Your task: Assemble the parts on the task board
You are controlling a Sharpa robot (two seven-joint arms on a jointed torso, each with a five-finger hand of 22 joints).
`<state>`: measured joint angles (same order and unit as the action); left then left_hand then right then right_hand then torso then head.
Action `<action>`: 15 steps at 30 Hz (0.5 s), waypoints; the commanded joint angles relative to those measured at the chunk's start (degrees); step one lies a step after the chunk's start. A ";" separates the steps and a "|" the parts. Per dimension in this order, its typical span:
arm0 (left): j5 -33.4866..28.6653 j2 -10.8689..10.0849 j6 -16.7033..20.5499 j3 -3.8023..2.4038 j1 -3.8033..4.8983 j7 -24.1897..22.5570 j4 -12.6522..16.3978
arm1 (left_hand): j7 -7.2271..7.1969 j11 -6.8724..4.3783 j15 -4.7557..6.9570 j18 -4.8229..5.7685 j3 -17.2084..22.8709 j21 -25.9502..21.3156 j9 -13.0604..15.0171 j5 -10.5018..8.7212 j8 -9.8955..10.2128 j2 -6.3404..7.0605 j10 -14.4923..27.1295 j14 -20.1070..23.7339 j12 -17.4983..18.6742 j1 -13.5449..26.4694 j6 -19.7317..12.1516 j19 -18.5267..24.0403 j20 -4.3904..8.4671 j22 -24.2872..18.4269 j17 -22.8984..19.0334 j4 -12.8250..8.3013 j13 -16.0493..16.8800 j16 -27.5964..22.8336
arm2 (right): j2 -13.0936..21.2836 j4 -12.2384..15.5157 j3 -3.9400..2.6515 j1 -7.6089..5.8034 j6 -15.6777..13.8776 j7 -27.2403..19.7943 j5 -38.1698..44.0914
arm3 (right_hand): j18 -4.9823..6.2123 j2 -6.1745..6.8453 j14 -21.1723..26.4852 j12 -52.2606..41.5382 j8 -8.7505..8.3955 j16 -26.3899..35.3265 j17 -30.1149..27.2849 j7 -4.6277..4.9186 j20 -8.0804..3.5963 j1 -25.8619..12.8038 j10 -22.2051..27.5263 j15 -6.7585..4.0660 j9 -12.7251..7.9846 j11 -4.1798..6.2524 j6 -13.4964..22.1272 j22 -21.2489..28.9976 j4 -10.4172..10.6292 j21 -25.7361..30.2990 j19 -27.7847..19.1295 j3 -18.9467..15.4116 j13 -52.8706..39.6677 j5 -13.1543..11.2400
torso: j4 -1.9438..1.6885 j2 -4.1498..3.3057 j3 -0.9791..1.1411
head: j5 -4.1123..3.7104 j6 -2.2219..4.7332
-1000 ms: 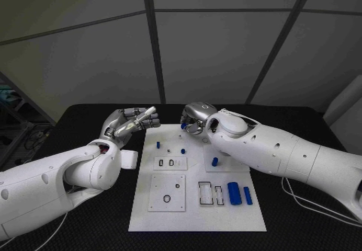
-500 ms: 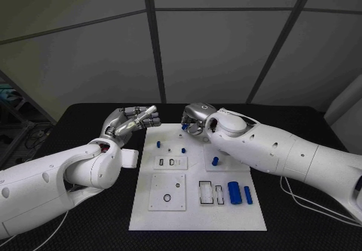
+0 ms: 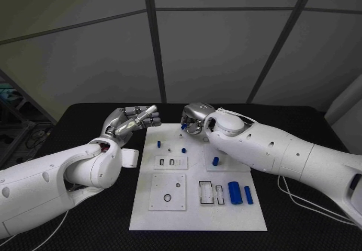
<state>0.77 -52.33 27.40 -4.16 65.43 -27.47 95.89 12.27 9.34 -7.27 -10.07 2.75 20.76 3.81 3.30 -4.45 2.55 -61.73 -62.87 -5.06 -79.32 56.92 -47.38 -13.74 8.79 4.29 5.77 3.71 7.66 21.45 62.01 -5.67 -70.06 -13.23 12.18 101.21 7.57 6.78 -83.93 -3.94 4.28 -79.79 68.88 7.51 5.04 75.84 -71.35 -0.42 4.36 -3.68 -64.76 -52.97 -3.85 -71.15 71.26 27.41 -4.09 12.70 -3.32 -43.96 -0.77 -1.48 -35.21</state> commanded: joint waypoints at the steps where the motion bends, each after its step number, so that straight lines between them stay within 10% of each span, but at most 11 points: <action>1: 0.50 0.01 -0.79 -0.06 0.12 -0.19 0.12 | 0.38 0.27 -0.08 -0.34 0.02 -0.16 -0.03 -0.35 0.30 -0.62 -0.01 0.25 0.17 0.07 0.19 0.12 -0.13 -0.06 -0.05 -0.41 -0.02 -0.33 | -0.16 -0.40 -0.01 -0.07 0.36 -0.54 0.61 | -0.60 0.15 -2.51 0.38 -0.42 -0.33 0.05 0.41 0.44 -0.58 0.59 -0.06 -0.18 -0.50 0.45 0.15 0.39 -0.09 -0.30 0.06 0.14 -0.37 | 0.05 0.00 0.01 | 0.07 -0.09; 15: 0.50 -0.02 -0.80 -0.06 0.14 0.09 -0.06 | 0.41 0.29 -0.10 -0.34 -0.05 -0.19 -0.03 -0.35 0.36 -0.63 0.00 0.27 0.23 0.11 0.19 0.16 -0.15 -0.09 -0.06 -0.46 -0.02 -0.43 | 0.01 -0.11 -0.01 -0.08 0.21 -0.71 0.40 | -0.23 2.62 -2.08 0.30 -0.84 -0.01 -0.99 1.29 1.88 -1.26 9.39 1.50 -0.69 -2.31 8.15 2.12 1.31 1.09 -1.78 -0.51 0.49 -1.45 | 0.15 0.02 0.03 | 0.16 -0.03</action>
<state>0.78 -52.33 27.32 -4.16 65.46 -27.34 95.78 12.48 9.34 -7.27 -10.07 2.75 20.76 3.82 3.30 -4.45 2.55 -61.73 -62.87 -5.06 -79.32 57.13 -47.38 -13.74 8.80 4.30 5.77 3.71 7.44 21.38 61.63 -5.65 -70.02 -13.05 11.74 101.27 7.57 8.89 -83.84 -3.65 3.77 -79.78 67.93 8.81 6.77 74.49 -62.15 0.73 3.66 -5.89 -56.82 -50.90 -2.54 -70.32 69.53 27.18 -3.62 11.51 -3.22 -43.97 -0.76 -1.30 -35.31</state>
